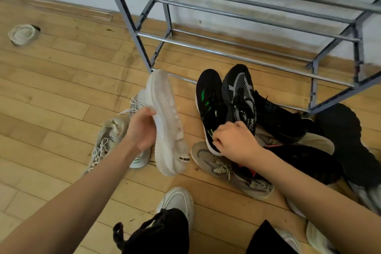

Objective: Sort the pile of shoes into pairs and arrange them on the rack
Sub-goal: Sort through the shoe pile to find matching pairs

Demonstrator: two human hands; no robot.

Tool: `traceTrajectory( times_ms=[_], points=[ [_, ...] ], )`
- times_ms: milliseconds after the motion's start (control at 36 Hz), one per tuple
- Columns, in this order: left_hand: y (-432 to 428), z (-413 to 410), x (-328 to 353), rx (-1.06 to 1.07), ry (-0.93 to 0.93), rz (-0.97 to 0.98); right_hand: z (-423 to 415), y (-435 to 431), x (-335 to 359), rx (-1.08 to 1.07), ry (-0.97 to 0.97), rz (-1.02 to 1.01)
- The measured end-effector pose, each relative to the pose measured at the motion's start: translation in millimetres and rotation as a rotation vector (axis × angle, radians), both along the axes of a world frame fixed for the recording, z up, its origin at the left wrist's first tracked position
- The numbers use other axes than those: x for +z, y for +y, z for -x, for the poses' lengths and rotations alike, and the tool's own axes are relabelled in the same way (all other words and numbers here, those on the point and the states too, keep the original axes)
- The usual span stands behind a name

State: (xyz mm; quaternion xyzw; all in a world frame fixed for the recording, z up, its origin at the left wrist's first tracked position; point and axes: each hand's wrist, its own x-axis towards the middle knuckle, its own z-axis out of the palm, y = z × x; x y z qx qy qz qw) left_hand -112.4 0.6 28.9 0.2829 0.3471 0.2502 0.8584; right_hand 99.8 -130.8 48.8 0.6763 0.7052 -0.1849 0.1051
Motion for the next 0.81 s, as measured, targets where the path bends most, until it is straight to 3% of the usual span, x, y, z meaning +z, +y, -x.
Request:
traceTrajectory(
  times_ms=[83, 167, 278, 361, 444, 556, 667, 722, 806],
  points=[
    [-5, -10, 0, 0.049, 0.013, 0.064, -1, 8, 9, -0.277, 0.312, -0.043],
    [-9, -19, 0, 0.026, -0.035, 0.096, 4, 14, 17, -0.588, 0.749, 0.221],
    [-12, -30, 5, -0.022, -0.071, 0.137, 13, 13, 15, -0.740, 1.091, 0.327],
    [-13, -33, 4, -0.066, -0.032, 0.058, 17, 11, 11, -0.845, 1.270, 0.281],
    [-16, -39, 3, -0.073, 0.175, -0.058, 12, 10, 9, -0.883, 1.185, 0.177],
    [-23, -44, 1, -0.143, 0.394, -0.238, -4, 8, 11, -0.745, 0.780, 0.061],
    [-30, -45, -1, -0.253, 0.477, -0.278, -9, 10, 15, -0.640, 0.534, -0.022],
    [-31, -41, -10, -0.297, 0.708, -0.452, -10, 12, 14, -0.600, 0.424, -0.015],
    [-31, -22, -36, -0.430, 1.285, -0.942, -7, 15, 10, -0.546, 0.274, 0.016]
  ],
)
